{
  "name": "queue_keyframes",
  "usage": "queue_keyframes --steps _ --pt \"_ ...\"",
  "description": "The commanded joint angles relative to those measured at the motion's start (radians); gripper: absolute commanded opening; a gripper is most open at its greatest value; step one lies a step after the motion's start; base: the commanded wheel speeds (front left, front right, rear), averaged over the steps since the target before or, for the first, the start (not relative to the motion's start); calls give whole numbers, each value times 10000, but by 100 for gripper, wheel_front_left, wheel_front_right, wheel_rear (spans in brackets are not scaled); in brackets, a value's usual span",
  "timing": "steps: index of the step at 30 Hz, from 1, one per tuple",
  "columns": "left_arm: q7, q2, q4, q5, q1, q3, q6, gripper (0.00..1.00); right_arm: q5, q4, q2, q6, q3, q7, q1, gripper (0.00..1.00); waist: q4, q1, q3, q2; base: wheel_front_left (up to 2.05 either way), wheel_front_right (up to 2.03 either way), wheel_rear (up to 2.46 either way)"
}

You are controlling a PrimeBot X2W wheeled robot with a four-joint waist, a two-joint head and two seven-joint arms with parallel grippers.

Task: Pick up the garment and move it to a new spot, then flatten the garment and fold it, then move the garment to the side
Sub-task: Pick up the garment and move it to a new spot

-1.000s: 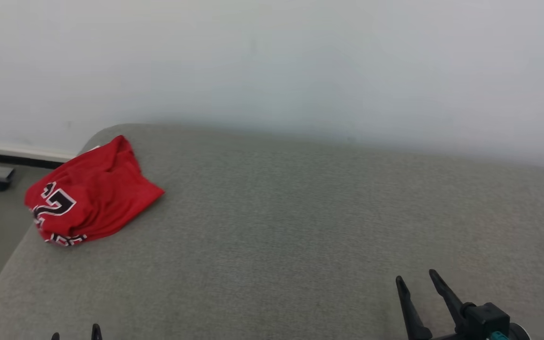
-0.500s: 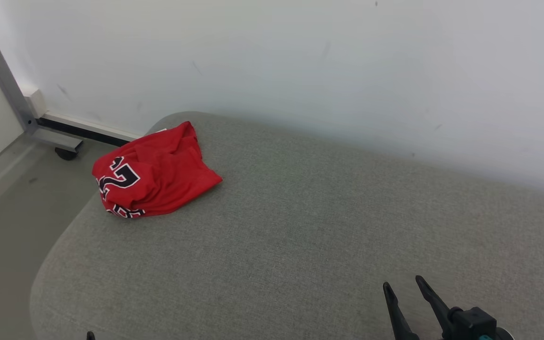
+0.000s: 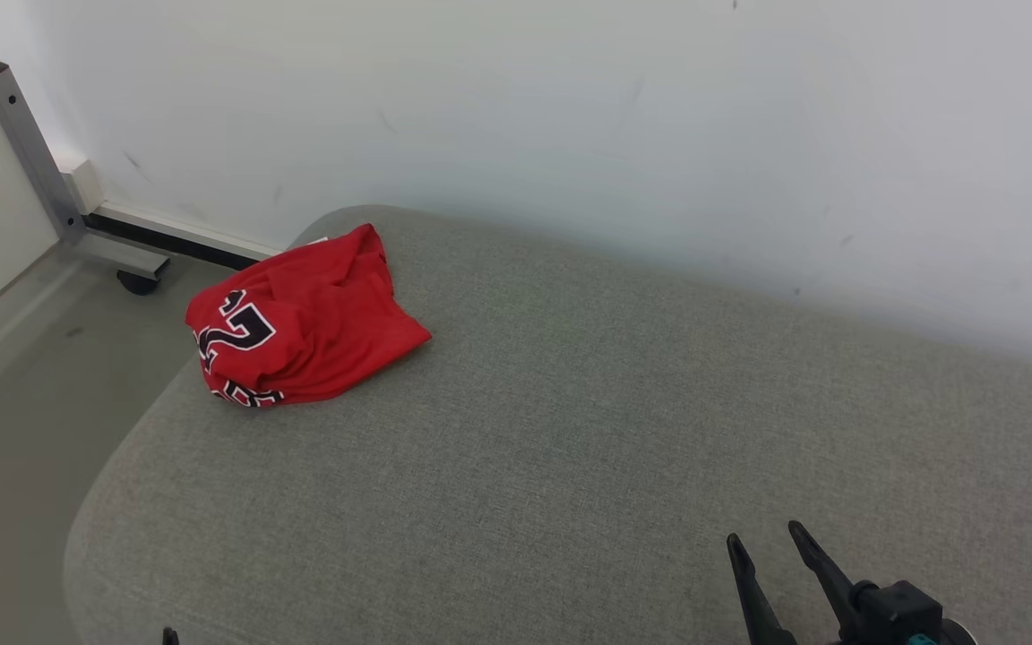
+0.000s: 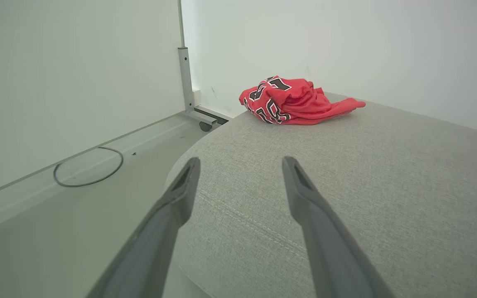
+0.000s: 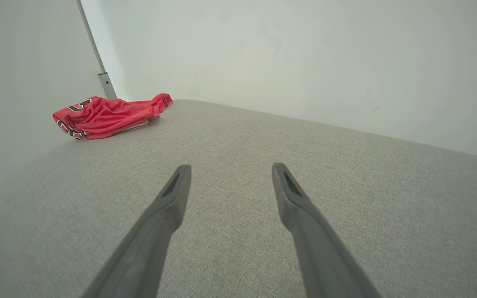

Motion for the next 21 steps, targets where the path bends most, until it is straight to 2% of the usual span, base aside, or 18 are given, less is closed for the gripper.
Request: queue_keyframes --steps 1,5,10,18,21 --pt "-31 -12 33 -73 -127 -8 14 100 16 -22 -52 -28 -14 -56 -32 100 -50 0 46 -1 0 0 0" --pt "-31 73 309 11 -636 -122 -88 100 -34 -92 -118 -28 -58 -57 14 100 -151 0 207 -1 0 0 0" --pt "78 462 1112 -170 -1945 -411 -286 100 -141 -390 -343 -28 -23 88 -196 100 -408 0 759 -1 0 0 0" --pt "1788 829 1830 -1012 -4734 -191 -294 100 -318 -1392 -932 -28 28 662 -669 100 -1067 0 2400 -1 0 0 0" --pt "2622 1188 2317 -1632 -5956 58 -361 100 -411 -1937 -1187 -28 61 953 -842 100 -1335 0 3132 -1 0 0 0"
